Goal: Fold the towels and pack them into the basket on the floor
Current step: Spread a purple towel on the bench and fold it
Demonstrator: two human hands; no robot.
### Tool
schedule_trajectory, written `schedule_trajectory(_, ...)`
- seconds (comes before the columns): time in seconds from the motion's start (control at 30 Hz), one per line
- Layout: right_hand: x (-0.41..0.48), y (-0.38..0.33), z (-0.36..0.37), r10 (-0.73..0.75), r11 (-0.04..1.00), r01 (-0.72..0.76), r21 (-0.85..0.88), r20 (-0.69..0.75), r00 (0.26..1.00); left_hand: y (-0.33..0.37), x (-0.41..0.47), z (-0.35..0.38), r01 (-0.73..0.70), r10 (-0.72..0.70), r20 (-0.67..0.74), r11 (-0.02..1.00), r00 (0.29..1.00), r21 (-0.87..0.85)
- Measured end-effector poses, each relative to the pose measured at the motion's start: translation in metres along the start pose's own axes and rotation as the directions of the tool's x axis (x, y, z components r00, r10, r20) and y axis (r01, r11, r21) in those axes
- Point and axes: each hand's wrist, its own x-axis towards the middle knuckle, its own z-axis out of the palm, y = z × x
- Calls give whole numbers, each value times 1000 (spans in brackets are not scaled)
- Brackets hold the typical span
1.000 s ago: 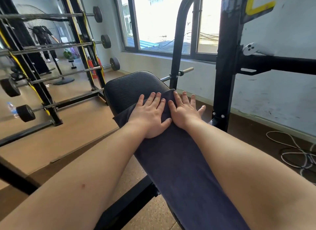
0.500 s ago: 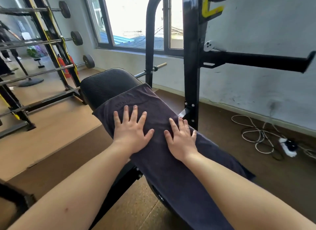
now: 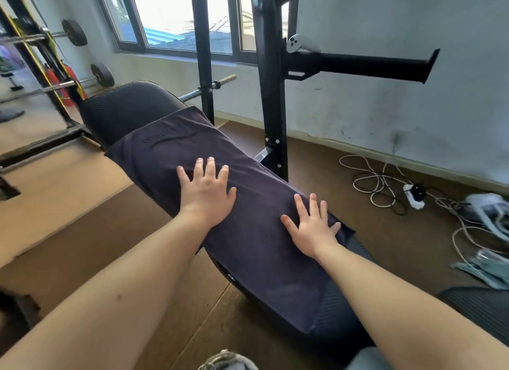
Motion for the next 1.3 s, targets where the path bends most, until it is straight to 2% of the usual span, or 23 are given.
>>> schedule_trajectory(0.1,-11,2,9,-91,996,91,-10,26,996,26,-10,15,-32,31,119,999,992,11)
schedule_trajectory(0.2,-16,26,14,-6,1000,6,12,41,999,25,-14,28,-29,17,149,996,989,83)
schedule_trajectory(0.33,-16,69,11,159,986,-162,27,91,983,25,-20,33,-28,22,78,997,997,77)
schedule_trajectory(0.47,-9,86,4,180,981,-188,55,117,977,42,-36,35,-58,59,-40,998,997,27)
schedule_trajectory(0.53,-6,88,0,180,981,-186,62,103,978,55,-44,39,-125,122,-68,991,990,-51)
schedule_trajectory(0.6,-6,89,-3,189,978,-195,68,85,978,70,-56,44,-303,290,-105,942,951,-143)
schedule_trajectory(0.67,-6,91,-4,228,970,-236,62,107,968,86,-72,50,-542,528,-121,820,840,-183)
schedule_trajectory(0.73,-4,94,-4,268,960,-278,47,148,952,101,-86,51,-691,697,-38,700,716,-180)
schedule_trajectory(0.77,-3,95,-5,275,957,-286,47,164,947,106,-92,51,-716,730,18,674,683,-181)
schedule_trajectory(0.87,-2,96,-5,237,965,-251,75,162,958,118,-105,49,-690,708,148,707,691,-157)
schedule_trajectory(0.97,-6,96,-6,175,979,-185,86,114,978,130,-117,52,-704,710,202,701,674,-113)
schedule_trajectory(1.13,-14,98,-7,170,967,-155,202,-61,984,139,-139,63,-814,820,229,561,524,-146)
schedule_trajectory(1.2,-20,98,-9,172,950,-121,287,-160,972,139,-144,63,-812,823,215,561,526,-160)
schedule_trajectory(1.3,-25,98,-17,194,921,-95,377,-234,953,134,-143,60,-782,814,118,579,568,-231)
